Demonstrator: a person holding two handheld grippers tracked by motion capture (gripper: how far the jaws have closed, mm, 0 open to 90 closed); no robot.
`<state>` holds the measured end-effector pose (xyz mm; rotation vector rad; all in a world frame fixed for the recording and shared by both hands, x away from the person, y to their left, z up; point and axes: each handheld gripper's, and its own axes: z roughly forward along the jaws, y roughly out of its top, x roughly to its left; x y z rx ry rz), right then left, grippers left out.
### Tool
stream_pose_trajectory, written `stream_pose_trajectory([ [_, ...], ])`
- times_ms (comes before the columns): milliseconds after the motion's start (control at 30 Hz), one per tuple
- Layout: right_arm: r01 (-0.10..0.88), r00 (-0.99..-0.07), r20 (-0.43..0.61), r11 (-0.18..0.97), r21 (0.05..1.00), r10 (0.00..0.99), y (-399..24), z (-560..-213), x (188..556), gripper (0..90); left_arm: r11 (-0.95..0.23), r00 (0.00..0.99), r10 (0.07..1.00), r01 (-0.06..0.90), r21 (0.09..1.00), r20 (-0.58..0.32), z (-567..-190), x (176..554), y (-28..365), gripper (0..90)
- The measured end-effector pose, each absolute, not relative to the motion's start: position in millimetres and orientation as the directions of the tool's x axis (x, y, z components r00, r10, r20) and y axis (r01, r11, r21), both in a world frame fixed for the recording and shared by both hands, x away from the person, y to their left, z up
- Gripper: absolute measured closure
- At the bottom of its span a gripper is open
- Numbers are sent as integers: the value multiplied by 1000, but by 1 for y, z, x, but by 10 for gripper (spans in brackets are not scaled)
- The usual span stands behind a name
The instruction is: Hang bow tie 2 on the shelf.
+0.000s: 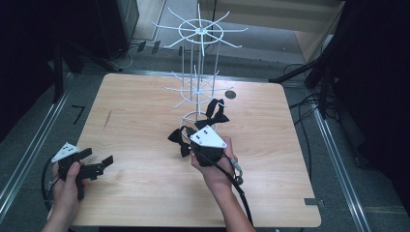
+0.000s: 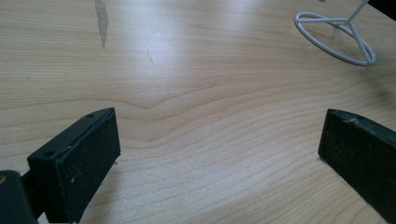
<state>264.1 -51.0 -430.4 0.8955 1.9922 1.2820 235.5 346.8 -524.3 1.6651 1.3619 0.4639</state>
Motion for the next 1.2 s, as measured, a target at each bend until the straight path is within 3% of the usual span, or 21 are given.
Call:
stream_pose_trajectory([
  [1200, 163, -552, -149, 282, 945, 820, -73, -401, 256, 893, 17, 322, 915, 575, 818, -245, -524, 235, 347, 0],
])
